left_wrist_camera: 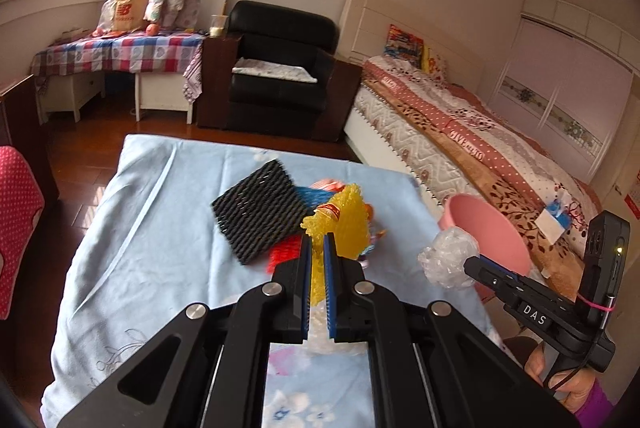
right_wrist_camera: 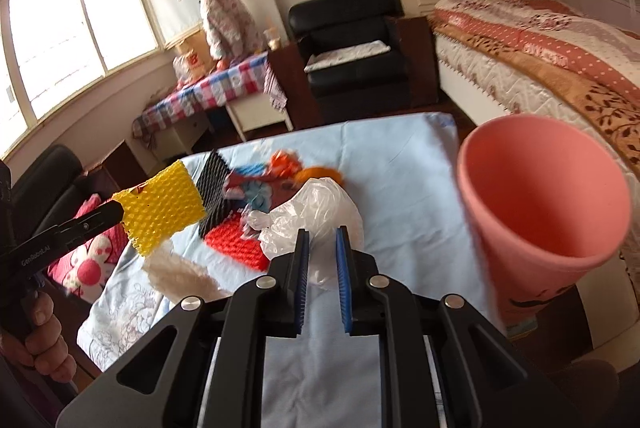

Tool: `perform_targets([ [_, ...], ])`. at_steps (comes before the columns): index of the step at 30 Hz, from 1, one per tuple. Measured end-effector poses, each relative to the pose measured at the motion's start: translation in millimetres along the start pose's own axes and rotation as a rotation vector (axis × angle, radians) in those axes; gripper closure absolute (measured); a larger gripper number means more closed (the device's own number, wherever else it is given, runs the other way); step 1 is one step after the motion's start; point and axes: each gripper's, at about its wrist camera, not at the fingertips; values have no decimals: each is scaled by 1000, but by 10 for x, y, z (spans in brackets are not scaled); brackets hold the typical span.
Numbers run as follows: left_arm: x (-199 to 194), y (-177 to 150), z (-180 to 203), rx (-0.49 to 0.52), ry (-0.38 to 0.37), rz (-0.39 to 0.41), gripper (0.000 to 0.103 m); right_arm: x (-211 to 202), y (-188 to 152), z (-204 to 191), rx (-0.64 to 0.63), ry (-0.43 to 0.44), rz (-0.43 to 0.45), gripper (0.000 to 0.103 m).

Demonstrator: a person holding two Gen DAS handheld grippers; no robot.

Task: Collect trash
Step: 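Carry both items over the pink bucket and open both tools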

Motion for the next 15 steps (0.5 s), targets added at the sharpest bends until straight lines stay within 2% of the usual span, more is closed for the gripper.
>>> perform_targets([
  [7, 182, 23, 463, 85, -50, -16, 98, -229, 15, 365, 59, -77, 52, 89],
  [15, 525, -17, 1130, 179, -126, -36, 98, -424, -21, 953, 157, -200, 85, 89],
])
Point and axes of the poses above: each gripper's, at about its wrist camera, not at the fingertips, and x roughly the way its jaws point, z to its right, y to its top, and after that the axes turned 12 degrees about -x, right-handed
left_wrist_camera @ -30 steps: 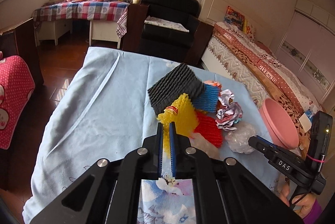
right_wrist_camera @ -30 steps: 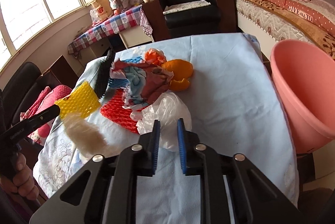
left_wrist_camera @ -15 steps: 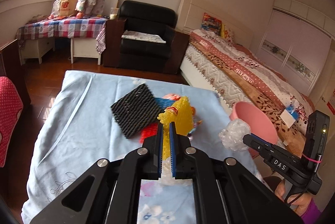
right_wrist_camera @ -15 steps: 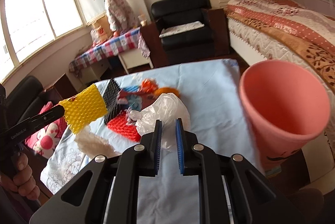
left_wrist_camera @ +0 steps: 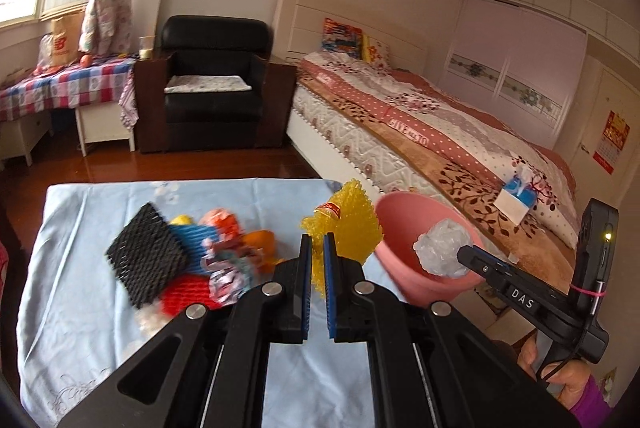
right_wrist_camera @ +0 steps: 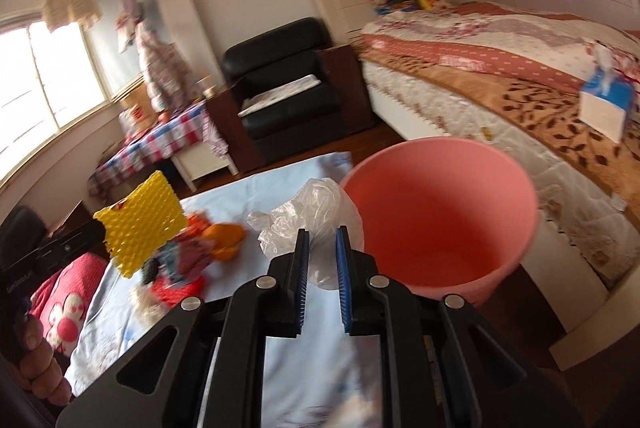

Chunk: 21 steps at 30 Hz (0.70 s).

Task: Collect trash
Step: 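Carry both items over the pink bucket and open both tools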

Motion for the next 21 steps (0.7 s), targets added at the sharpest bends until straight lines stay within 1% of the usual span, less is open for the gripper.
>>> perform_targets([
  [7, 473, -1, 521, 73, -52, -40, 98, 46, -29, 469, 66, -86, -10, 89],
  [13, 916, -62, 948, 127, -78, -89, 98, 156, -96, 723, 96, -121, -40, 89],
  [17, 1158, -144, 1121, 143, -89, -125, 98, 259, -130, 833, 106, -140, -64, 89],
  [21, 1347, -211, 1203, 148, -93, -156, 98, 326, -151, 883, 108, -155, -81, 89],
])
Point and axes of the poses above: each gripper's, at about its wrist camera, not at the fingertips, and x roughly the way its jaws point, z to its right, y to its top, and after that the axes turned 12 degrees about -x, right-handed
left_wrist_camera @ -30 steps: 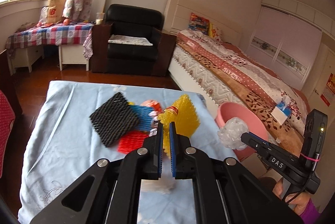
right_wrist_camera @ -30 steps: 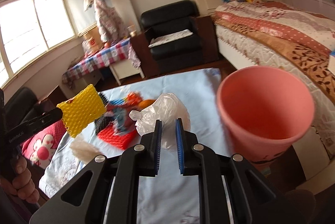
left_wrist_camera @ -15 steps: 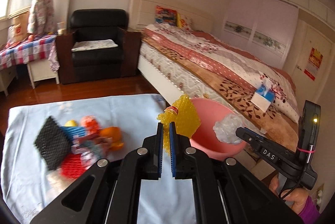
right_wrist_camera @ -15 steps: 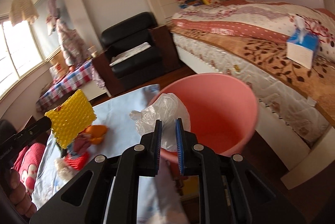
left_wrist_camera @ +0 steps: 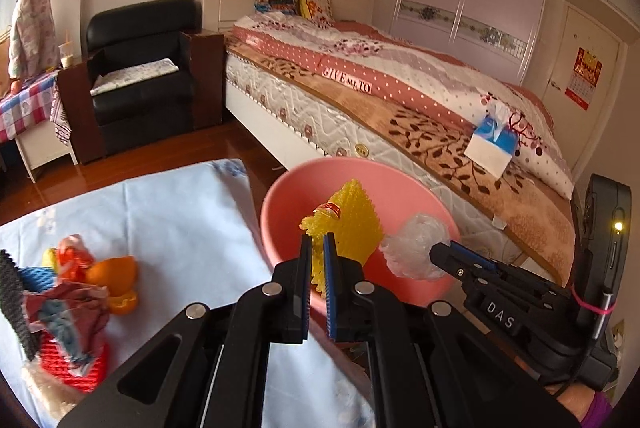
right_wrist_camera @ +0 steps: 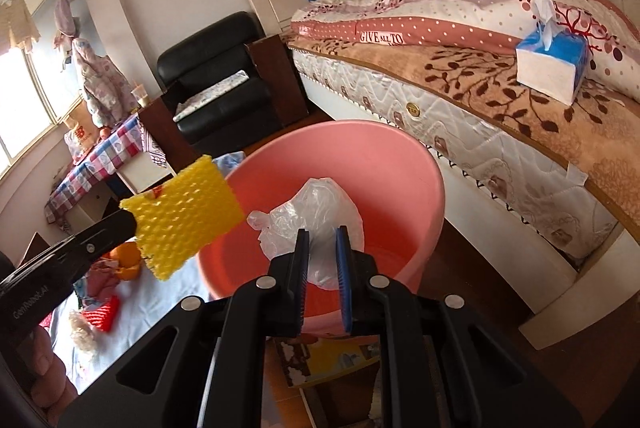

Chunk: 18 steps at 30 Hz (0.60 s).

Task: Collect trash
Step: 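Carry both items over the pink bucket and open both tools, then move both open tools back to the trash pile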

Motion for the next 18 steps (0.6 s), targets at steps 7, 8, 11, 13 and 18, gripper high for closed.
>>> perform_targets([
  [7, 155, -21, 70, 9, 4, -14, 93, 97, -16, 40, -13, -31, -22, 89],
  [8, 166, -20, 79, 9, 4, -13, 85, 102, -21, 48, -12, -33, -25, 88],
  [11, 132, -19, 92, 10, 4, 6, 61, 116, -24, 64, -8, -37, -29, 80],
  [13, 102, -12, 96, 14, 1, 17, 59, 113, -24, 74, -3, -38, -22, 72],
  [18, 23, 1, 82, 9, 8, 35, 55, 71, -12, 70, 3, -40, -13, 65],
])
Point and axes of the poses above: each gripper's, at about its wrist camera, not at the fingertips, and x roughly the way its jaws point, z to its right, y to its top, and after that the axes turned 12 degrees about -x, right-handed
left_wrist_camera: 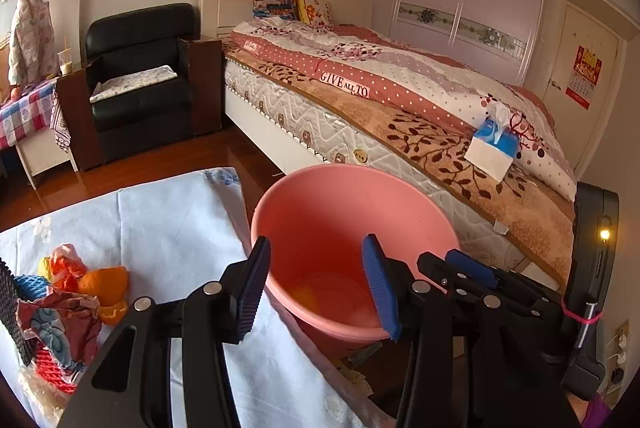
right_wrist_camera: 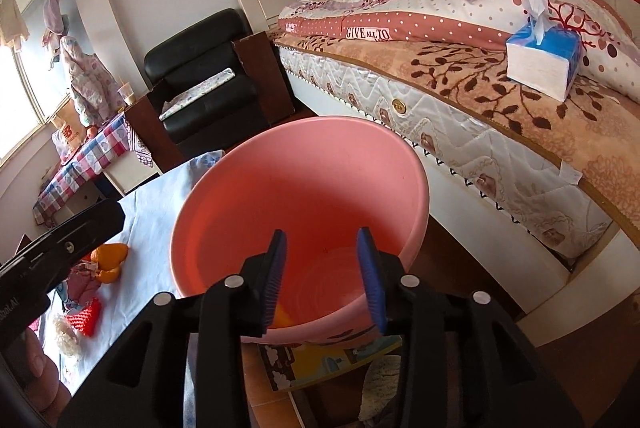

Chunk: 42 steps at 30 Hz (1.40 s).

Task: Collect trash
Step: 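Move both open tools back to the trash pile, then grasp the clear bubble wrap with the left tool while the right grasps a crumpled patterned wrapper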

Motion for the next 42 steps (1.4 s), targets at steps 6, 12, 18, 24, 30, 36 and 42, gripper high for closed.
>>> perform_targets([
  [6, -184, -4, -111, -19, 4, 21, 55, -131, 18, -113, -28, 11, 17, 65],
  [12, -479, -52, -309, -37, 22, 49, 54, -322, 4, -391, -89, 63, 51, 65],
  [18, -879, -127, -673, -80, 72, 93, 54, -489, -60, -831, -171, 141, 66, 65],
  [24, -1302, -242, -1152, -133, 166, 143, 52, -576, -136, -1243, -219, 217, 65, 65],
  [30, -1645, -396, -1698, -219, 265, 166, 48, -604, -220, -1607, -280, 262, 48, 65],
  [36, -1832, -625, -2273, -336, 331, 143, 44, -548, -306, -1832, -286, 328, 2, 65],
  [42, -1780, -804, -2604, -432, 328, 79, 44, -465, -360, -2016, -299, 377, -34, 65],
])
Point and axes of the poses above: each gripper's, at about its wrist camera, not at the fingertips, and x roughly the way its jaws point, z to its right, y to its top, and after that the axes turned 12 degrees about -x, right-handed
